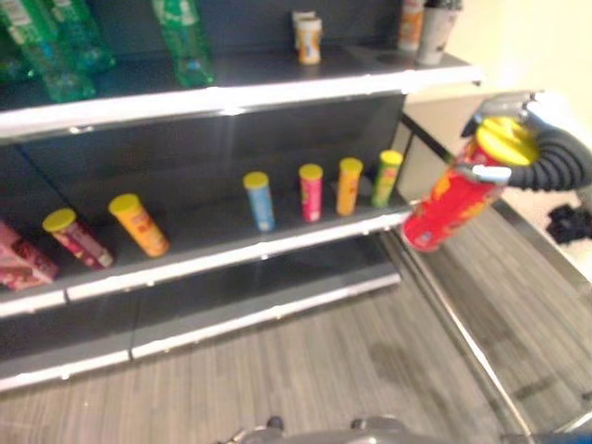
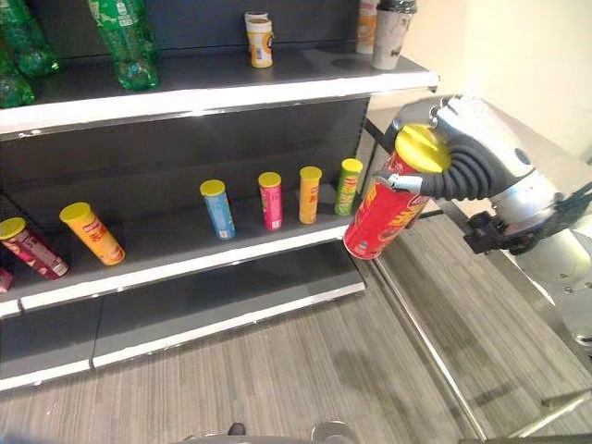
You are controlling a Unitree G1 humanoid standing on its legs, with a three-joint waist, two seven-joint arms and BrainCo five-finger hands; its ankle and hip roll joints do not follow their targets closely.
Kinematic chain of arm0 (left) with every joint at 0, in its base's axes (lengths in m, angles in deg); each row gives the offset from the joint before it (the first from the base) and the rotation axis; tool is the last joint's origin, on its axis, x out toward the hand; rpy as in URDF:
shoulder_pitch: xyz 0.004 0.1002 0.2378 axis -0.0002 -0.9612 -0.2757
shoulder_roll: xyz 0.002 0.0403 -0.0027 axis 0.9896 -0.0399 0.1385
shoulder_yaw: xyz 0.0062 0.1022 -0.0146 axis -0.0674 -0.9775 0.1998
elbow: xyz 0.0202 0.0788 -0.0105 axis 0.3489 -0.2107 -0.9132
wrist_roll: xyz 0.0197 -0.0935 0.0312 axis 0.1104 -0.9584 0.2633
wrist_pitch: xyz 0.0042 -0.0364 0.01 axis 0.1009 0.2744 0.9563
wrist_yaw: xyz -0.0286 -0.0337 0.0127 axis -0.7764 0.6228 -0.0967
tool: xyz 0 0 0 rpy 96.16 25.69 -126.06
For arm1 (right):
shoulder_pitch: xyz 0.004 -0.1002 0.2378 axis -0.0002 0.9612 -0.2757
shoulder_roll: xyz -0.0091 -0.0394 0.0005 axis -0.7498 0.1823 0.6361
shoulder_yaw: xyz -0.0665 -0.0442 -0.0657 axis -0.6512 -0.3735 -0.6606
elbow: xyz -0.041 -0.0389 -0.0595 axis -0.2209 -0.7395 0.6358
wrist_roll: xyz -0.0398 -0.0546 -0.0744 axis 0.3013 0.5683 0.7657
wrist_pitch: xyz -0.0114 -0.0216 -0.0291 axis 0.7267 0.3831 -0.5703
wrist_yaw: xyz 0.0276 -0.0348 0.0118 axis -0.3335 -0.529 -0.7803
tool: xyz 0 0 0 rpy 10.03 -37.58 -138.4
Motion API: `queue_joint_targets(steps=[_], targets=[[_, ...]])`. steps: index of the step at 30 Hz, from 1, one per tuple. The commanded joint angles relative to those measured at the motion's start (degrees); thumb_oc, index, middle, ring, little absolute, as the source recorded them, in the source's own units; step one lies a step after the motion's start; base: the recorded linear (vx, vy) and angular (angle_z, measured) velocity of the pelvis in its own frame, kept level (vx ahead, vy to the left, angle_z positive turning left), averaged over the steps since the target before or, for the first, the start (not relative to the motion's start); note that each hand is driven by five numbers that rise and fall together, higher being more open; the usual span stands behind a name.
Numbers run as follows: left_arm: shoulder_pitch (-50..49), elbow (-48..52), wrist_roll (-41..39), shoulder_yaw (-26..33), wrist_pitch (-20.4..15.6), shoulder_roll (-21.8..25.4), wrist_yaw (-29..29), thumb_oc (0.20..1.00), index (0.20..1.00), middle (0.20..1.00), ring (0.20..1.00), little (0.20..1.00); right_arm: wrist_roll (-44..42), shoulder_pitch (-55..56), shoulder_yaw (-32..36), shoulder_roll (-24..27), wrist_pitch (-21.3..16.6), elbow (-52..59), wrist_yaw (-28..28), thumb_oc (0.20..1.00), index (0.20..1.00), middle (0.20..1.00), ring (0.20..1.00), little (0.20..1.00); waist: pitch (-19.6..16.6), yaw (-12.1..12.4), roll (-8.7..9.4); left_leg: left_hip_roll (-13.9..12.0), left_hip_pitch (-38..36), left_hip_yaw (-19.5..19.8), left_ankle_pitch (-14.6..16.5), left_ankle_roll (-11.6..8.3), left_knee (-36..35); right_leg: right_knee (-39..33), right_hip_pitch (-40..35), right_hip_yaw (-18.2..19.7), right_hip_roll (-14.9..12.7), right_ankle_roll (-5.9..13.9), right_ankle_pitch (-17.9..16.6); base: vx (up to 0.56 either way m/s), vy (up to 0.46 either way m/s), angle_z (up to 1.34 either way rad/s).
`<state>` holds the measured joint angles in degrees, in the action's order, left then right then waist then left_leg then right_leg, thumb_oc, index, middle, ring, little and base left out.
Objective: Put the goods on the table back onto the shelves and tidy them up.
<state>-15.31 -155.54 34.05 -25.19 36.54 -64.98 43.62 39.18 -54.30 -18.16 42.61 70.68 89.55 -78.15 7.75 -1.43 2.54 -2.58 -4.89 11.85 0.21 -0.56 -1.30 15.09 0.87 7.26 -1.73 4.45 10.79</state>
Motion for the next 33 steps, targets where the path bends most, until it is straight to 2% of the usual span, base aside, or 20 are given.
queue_joint_targets(steps=[1, 5, 7, 9, 12, 13, 14, 15, 16, 18, 19, 21, 22, 23, 24, 26, 28, 30, 31, 33], targets=[[-0.08, -0.67, 1.27, -4.16, -1.25, -1.81, -1.15, 1.000, 1.000, 1.000, 1.000, 1.000, -6.62, -2.26, -1.78, -2.37, -1.77, 3.97, -0.24, 0.200, 0.200, 0.200, 0.200, 0.200, -3.86, 2.37, 3.36, 9.71, -0.67, 2.09, 2.95, 2.51, -0.75, -8.86, 0.35, 3.12, 4.80, -1.44, -10.53, -0.01, -0.065, 0.09], [-0.58, 2.18, 2.99, -6.82, -2.08, -2.10, -0.37, 1.000, 1.000, 1.000, 1.000, 1.000, -7.76, -7.64, -8.64, -4.85, -2.55, 5.10, -0.90, 0.200, 0.200, 0.200, 0.200, 0.200, -2.82, 4.07, 3.22, 10.62, 2.76, 2.01, 5.58, 3.18, 6.66, -11.66, -1.04, 4.11, 4.19, -1.76, -10.85, -0.03, -0.015, -0.04], [0.33, 3.08, 1.28, -5.99, -1.74, -1.57, 0.14, 1.000, 1.000, 1.000, 1.000, 1.000, -7.71, -10.68, -11.73, -5.33, -2.29, 5.15, -0.36, 0.200, 0.200, 0.200, 0.200, 0.200, -0.84, 4.68, 3.15, 12.52, 8.53, 1.25, 6.05, 1.96, 15.16, -12.18, -1.16, 3.83, 3.01, -1.79, -10.96, -0.20, 0.058, -0.01], [0.78, 2.48, -1.08, -4.45, -1.49, -1.42, 0.37, 1.000, 1.000, 1.000, 1.000, 1.000, -7.09, -12.89, -14.79, -5.41, -1.68, 4.98, -0.50, 0.200, 0.200, 0.200, 0.200, 0.200, -0.55, 4.67, 2.94, 11.91, 10.32, 0.84, 5.54, 0.82, 17.65, -12.98, -1.57, 4.39, 2.39, -1.90, -11.08, -0.11, 0.086, 0.11], [0.73, 2.17, -1.90, -2.86, -1.39, -1.00, 1.14, 1.000, 1.000, 1.000, 1.000, 1.000, -6.12, -13.97, -17.07, -5.48, -1.67, 6.03, -0.88, 0.200, 0.200, 0.200, 0.200, 0.200, -0.90, 4.59, 3.70, 5.24, 9.60, -2.19, 5.31, 0.87, 14.89, -13.57, -1.72, 3.79, -0.01, -1.64, -10.77, -0.02, 0.147, 0.35], [0.82, 1.56, -1.82, -2.47, -1.26, -0.71, 1.62, 1.000, 1.000, 1.000, 1.000, 1.000, -6.31, -15.48, -19.65, -6.45, -1.83, 6.43, -1.35, 0.200, 0.200, 0.200, 0.200, 0.200, -1.48, 4.73, 3.93, 1.27, 8.39, -0.94, 3.62, 0.45, 11.59, -13.42, -1.11, 3.85, -1.19, -1.51, -10.19, -0.01, 0.182, 0.42], [0.80, 1.53, -1.81, -2.37, -1.28, -0.76, 1.64, 1.000, 1.000, 1.000, 1.000, 1.000, -6.29, -15.73, -19.91, -6.49, -1.83, 6.35, -1.33, 0.200, 0.200, 0.200, 0.200, 0.200, -1.52, 4.61, 3.90, 1.16, 8.15, -0.92, 3.46, 0.38, 11.13, -13.34, -1.11, 3.83, -1.12, -1.58, -10.12, -0.02, 0.217, 0.24], [1.12, 1.12, -1.64, -2.39, -1.13, -0.59, 1.88, 1.000, 1.000, 1.000, 1.000, 1.000, -6.23, -16.36, -21.00, -6.85, -1.71, 6.49, -1.52, 0.200, 0.200, 0.200, 0.200, 0.200, -1.73, 4.56, 3.87, -1.28, 7.95, -0.33, 1.97, -0.12, 9.42, -13.08, -0.60, 3.83, -1.78, -1.42, -9.77, -0.03, 0.297, -0.05], [1.66, 0.80, -0.64, -2.93, -1.04, -0.28, 2.47, 1.000, 1.000, 1.000, 1.000, 1.000, -5.84, -18.32, -23.69, -7.45, -1.57, 6.18, -1.36, 0.200, 0.200, 0.200, 0.200, 0.200, -2.03, 3.92, 3.64, -6.55, 7.61, -0.71, -2.11, -1.02, 5.35, -12.30, 0.23, 3.78, -3.28, -1.18, -9.05, -0.06, 0.425, -0.14], [2.13, 1.31, 2.01, -4.94, -1.15, 0.32, 3.07, 1.000, 1.000, 1.000, 1.000, 1.000, -5.55, -20.44, -25.86, -7.78, -1.51, 5.03, -0.58, 0.200, 0.200, 0.200, 0.200, 0.200, -2.31, 3.38, 3.39, -11.38, 7.60, -0.97, -6.12, -1.82, 2.25, -11.82, 0.96, 4.49, -4.89, -0.55, -8.73, -0.05, 0.369, -0.01], [2.08, 1.32, 2.06, -4.87, -1.14, 0.26, 3.10, 1.000, 1.000, 1.000, 1.000, 1.000, -5.51, -20.69, -26.15, -7.80, -1.56, 4.87, -0.50, 0.200, 0.200, 0.200, 0.200, 0.200, -2.36, 3.34, 3.30, -11.54, 7.33, -1.06, -6.33, -1.89, 1.74, -11.75, 0.98, 4.49, -4.78, -0.61, -8.65, -0.03, 0.297, 0.08], [2.26, 1.78, 4.90, -6.93, -1.23, 0.51, 3.46, 1.000, 1.000, 1.000, 1.000, 1.000, -5.12, -21.91, -27.36, -8.22, -1.23, 4.02, -0.31, 0.200, 0.200, 0.200, 0.200, 0.200, -2.96, 3.10, 2.13, -13.86, 7.03, 1.24, -9.81, -3.21, 0.04, -11.31, 2.14, 5.80, -5.91, 0.52, -8.90, -0.08, 0.408, 0.03], [2.48, 1.77, 5.97, -7.86, -1.12, 0.29, 3.24, 1.000, 1.000, 1.000, 1.000, 1.000, -4.73, -22.90, -28.28, -7.96, -1.02, 3.88, -0.64, 0.200, 0.200, 0.200, 0.200, 0.200, -3.64, 2.45, 1.18, -14.94, 5.42, 1.89, -9.38, -4.18, -1.78, -11.10, 3.08, 6.36, -6.19, 1.14, -9.07, -0.13, 0.506, -0.03], [2.65, 2.10, 6.50, -8.44, -1.12, 0.18, 3.26, 1.000, 1.000, 1.000, 1.000, 1.000, -4.86, -23.07, -27.97, -8.07, -0.80, 3.79, -0.65, 0.200, 0.200, 0.200, 0.200, 0.200, -4.09, 2.22, 0.38, -14.56, 5.25, 2.74, -8.40, -4.88, -2.03, -11.07, 3.45, 6.68, -6.77, 1.79, -9.19, -0.13, 0.545, -0.17], [3.03, 2.02, 8.18, -9.67, -1.03, -0.51, 3.16, 1.000, 1.000, 1.000, 1.000, 1.000, -4.66, -21.91, -27.34, -7.94, -0.41, 4.01, -1.00, 0.200, 0.200, 0.200, 0.200, 0.200, -4.77, 1.55, -0.69, -12.78, 4.57, 3.64, -5.70, -6.00, -3.10, -11.15, 3.77, 6.67, -8.38, 2.90, -9.64, -0.14, 0.539, -0.23], [3.30, 1.64, 9.35, -10.69, -1.19, -1.16, 2.09, 1.000, 1.000, 1.000, 1.000, 1.000, -3.58, -18.89, -25.14, -8.58, 0.43, 4.30, -1.66, 0.200, 0.200, 0.200, 0.200, 0.200, -5.67, 0.40, -1.02, -8.78, 3.17, 3.69, -1.33, -6.68, -3.70, -11.73, 3.48, 7.16, -11.80, 4.99, -11.87, -0.13, 0.536, 0.00], [3.62, 1.24, 9.31, -10.96, -1.09, -0.97, 1.13, 1.000, 1.000, 1.000, 1.000, 1.000, -1.45, -15.94, -23.93, -11.03, 1.60, 3.06, -1.38, 0.200, 0.200, 0.200, 0.200, 0.200, -5.38, 0.33, -0.62, -4.49, 1.44, 3.32, 1.68, -4.77, -3.70, -10.52, 4.30, 8.16, -15.25, 5.71, -15.02, -0.19, 0.534, 0.34], [3.91, 1.42, 8.73, -10.36, -0.98, 0.29, 1.27, 1.000, 1.000, 1.000, 1.000, 1.000, -0.21, -15.29, -23.99, -13.93, 2.37, 2.40, -1.42, 0.200, 0.200, 0.200, 0.200, 0.200, -4.38, 0.79, -0.39, -1.71, 0.37, 2.74, 2.75, -3.03, -3.70, -8.26, 5.33, 7.92, -17.23, 4.69, -19.47, -0.20, 0.434, 0.21], [3.48, 1.43, 8.11, -9.57, -0.90, 0.89, 1.42, 1.000, 1.000, 1.000, 1.000, 1.000, -0.09, -15.52, -24.39, -15.23, 2.39, 2.31, -1.60, 0.200, 0.200, 0.200, 0.200, 0.200, -3.61, 1.29, -0.19, -0.35, -0.46, 1.93, 3.15, -2.27, -3.70, -7.78, 5.58, 6.21, -19.14, 4.34, -22.57, -0.12, 0.278, -0.09], [3.49, 1.43, 8.11, -9.56, -0.90, 0.90, 1.42, 1.000, 1.000, 1.000, 1.000, 1.000, -0.09, -15.53, -24.39, -15.24, 2.39, 2.31, -1.60, 0.200, 0.200, 0.200, 0.200, 0.200, -3.52, 1.27, -0.16, -0.31, -0.54, 1.94, 3.15, -2.25, -3.70, -7.85, 5.45, 6.19, -19.18, 4.36, -22.59, -0.03, 0.068, -0.20]])
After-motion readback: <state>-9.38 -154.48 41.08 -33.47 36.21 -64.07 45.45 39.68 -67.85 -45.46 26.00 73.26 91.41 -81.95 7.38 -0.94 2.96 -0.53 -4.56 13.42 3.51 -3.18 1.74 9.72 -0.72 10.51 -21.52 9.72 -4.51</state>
